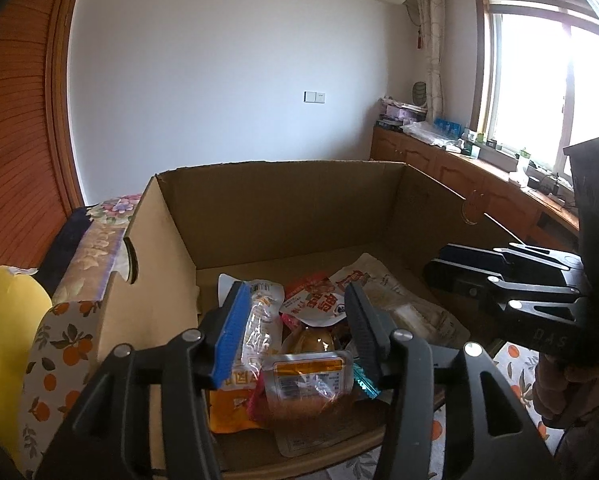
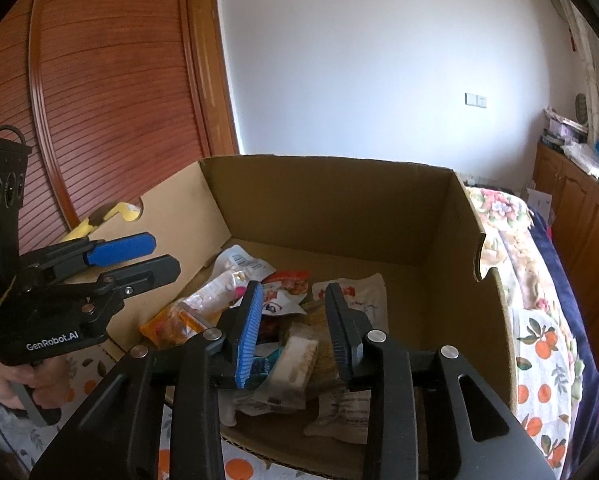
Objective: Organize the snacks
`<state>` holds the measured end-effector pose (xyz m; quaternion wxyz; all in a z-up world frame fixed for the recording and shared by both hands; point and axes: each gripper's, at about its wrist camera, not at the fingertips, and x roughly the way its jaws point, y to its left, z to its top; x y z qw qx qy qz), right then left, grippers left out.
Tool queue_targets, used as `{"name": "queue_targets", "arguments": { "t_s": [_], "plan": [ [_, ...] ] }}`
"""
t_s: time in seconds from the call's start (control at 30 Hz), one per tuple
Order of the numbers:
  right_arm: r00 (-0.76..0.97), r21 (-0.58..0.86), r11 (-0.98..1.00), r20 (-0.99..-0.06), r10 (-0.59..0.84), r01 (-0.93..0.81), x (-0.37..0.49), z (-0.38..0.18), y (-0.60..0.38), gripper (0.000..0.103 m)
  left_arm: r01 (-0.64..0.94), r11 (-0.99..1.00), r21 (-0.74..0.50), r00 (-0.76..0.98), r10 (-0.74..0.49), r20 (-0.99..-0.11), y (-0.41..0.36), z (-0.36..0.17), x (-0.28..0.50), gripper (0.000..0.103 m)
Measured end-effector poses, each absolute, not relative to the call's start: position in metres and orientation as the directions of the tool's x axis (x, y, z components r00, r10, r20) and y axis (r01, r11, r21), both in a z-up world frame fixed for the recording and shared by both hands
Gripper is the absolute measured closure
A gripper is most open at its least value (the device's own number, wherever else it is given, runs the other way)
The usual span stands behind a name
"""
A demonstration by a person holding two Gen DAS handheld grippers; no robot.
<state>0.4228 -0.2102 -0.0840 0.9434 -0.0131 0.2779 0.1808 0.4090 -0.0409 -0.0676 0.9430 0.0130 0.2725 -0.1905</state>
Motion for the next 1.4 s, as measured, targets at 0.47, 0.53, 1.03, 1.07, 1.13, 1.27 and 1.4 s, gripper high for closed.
{"name": "queue_targets", "arguments": {
  "t_s": [0.47, 0.53, 1.03, 1.07, 1.13, 1.27, 1.4],
  "plan": [
    [0.815, 0.030, 0.947, -0.501, 0.291, -0.320, 0.374, -0.041, -0.208, 0.069, 0.332, 0.943, -0.018, 0.815, -0.296, -0.498, -0.037, -0.021, 0.355, 0.053],
    [0.821, 0.026, 0.949, -0.495, 0.285, -0.314, 0.360, -0.033, -0.208, 0.069, 0.329, 0.944, -0.003, 0.822, -0.288, -0.491, -0.038, -0.012, 0.340, 0.052],
    [0.851, 0.034, 0.967, -0.467, 0.240, -0.254, 0.255, -0.007, -0.213, 0.065, 0.288, 0.957, 0.038, 0.845, -0.235, -0.480, -0.039, 0.014, 0.238, 0.047],
    [0.852, 0.035, 0.967, -0.466, 0.239, -0.252, 0.251, -0.006, -0.213, 0.065, 0.286, 0.958, 0.037, 0.845, -0.234, -0.481, -0.040, 0.015, 0.233, 0.046],
    [0.854, 0.038, 0.969, -0.464, 0.235, -0.246, 0.239, -0.004, -0.215, 0.064, 0.280, 0.959, 0.035, 0.845, -0.229, -0.483, -0.041, 0.016, 0.223, 0.045],
    [0.860, 0.033, 0.972, -0.461, 0.220, -0.231, 0.215, 0.001, -0.216, 0.060, 0.277, 0.960, 0.049, 0.848, -0.220, -0.483, -0.044, 0.017, 0.203, 0.040],
    [0.871, 0.039, 0.978, -0.448, 0.199, -0.203, 0.191, 0.005, -0.221, 0.053, 0.265, 0.963, 0.055, 0.857, -0.209, -0.471, -0.045, 0.020, 0.180, 0.035]
  ]
}}
